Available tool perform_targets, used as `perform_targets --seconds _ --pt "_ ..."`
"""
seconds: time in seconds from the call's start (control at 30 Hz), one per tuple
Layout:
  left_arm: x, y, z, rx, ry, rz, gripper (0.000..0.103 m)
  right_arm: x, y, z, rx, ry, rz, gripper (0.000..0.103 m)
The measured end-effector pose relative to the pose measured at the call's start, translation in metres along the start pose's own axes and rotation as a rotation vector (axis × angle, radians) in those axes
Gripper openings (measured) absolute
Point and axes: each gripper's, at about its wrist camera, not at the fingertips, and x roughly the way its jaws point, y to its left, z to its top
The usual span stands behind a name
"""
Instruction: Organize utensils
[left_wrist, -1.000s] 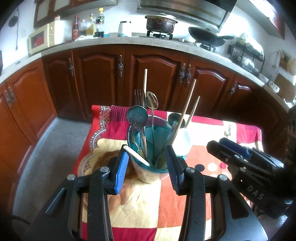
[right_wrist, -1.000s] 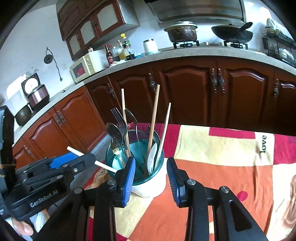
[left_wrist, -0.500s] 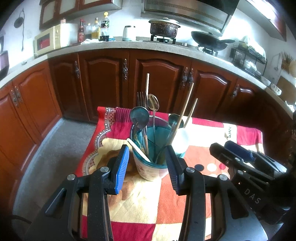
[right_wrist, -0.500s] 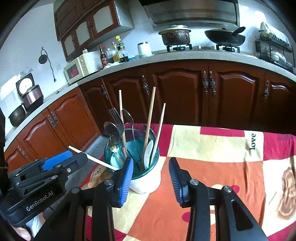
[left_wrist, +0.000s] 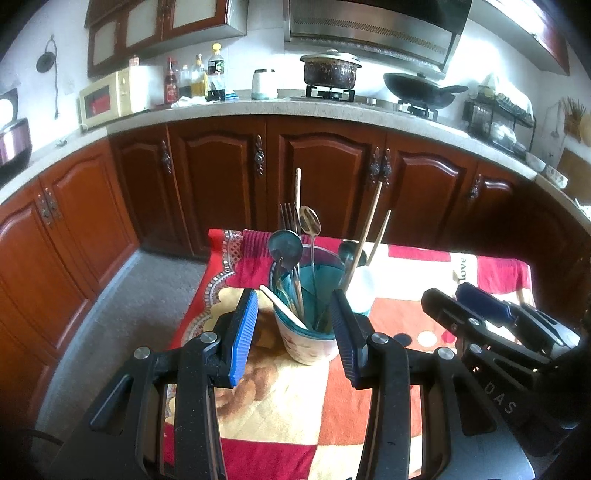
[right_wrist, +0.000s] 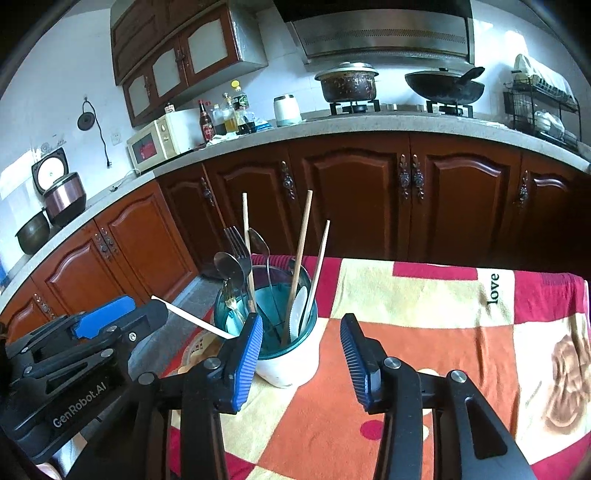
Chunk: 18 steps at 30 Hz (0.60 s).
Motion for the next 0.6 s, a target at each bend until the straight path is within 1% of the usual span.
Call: perform_targets --seconds 0.3,0.6 --pt "-0.01 0.002 -0.001 -0.001 -0.022 0.019 0.04 -0.005 0.005 0.001 -0.008 -0.003 -0.008 0.044" --pt "-0.014 0.003 -0.002 -0.006 -0.027 0.026 0.04 -0.009 0.007 0.0 -0.012 -0.007 -0.009 0.044"
